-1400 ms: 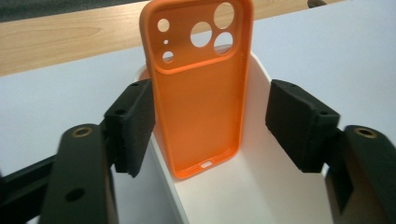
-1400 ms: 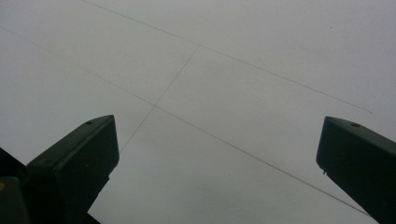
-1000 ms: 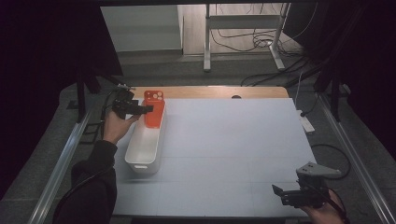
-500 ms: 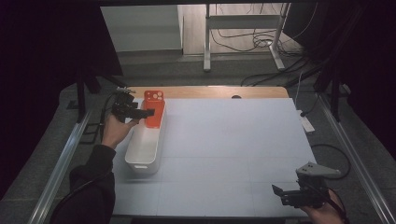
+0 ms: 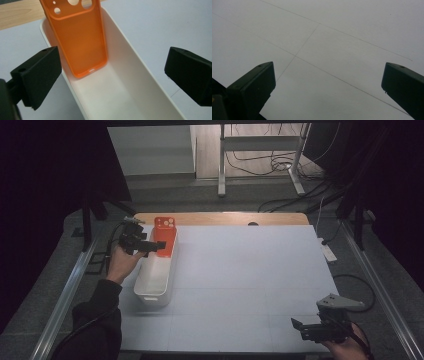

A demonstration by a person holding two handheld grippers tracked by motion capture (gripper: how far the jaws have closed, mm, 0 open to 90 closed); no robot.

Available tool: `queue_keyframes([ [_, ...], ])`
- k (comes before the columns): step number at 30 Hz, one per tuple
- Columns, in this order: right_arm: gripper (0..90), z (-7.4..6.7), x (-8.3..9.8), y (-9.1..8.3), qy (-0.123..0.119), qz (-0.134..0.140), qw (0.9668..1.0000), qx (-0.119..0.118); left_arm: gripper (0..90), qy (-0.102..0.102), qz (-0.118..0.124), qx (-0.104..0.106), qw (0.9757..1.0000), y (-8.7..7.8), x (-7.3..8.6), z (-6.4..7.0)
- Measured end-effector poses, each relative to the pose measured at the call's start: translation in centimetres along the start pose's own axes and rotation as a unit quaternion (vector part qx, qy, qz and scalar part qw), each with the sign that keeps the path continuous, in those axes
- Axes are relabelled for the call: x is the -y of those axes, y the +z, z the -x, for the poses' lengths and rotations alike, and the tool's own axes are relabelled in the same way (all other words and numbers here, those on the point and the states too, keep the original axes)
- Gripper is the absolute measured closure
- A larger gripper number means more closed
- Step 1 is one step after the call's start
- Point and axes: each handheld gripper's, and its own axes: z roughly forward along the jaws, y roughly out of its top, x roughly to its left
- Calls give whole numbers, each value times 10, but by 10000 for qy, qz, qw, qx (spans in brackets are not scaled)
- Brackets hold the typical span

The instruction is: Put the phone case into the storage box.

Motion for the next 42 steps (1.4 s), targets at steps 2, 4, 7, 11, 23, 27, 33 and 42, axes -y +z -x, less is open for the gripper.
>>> queue_keyframes([
  [2,0,0,0,0,3,-6,10000,-2,6,62,-12,-46,10000,0,2,3],
  [4,0,0,0,0,3,-4,10000,-4,1,115,-21,-79,9999,0,3,5],
  [7,0,0,0,0,0,-4,10000,1,0,244,-29,-133,9996,-2,7,11],
  [11,0,-1,0,0,-2,-6,10000,6,0,318,-26,-174,9993,-4,10,14],
  [23,0,-1,0,0,-17,-24,10000,16,0,483,126,-92,9987,-10,23,27],
  [27,0,-1,0,0,-4,-14,10000,35,0,525,184,-80,9984,-13,27,31],
  [33,0,-1,0,0,-22,-16,10000,24,0,639,277,-27,9976,-17,35,39],
  [42,0,-1,0,0,-38,-20,10000,26,0,796,393,-55,9960,-24,44,51],
])
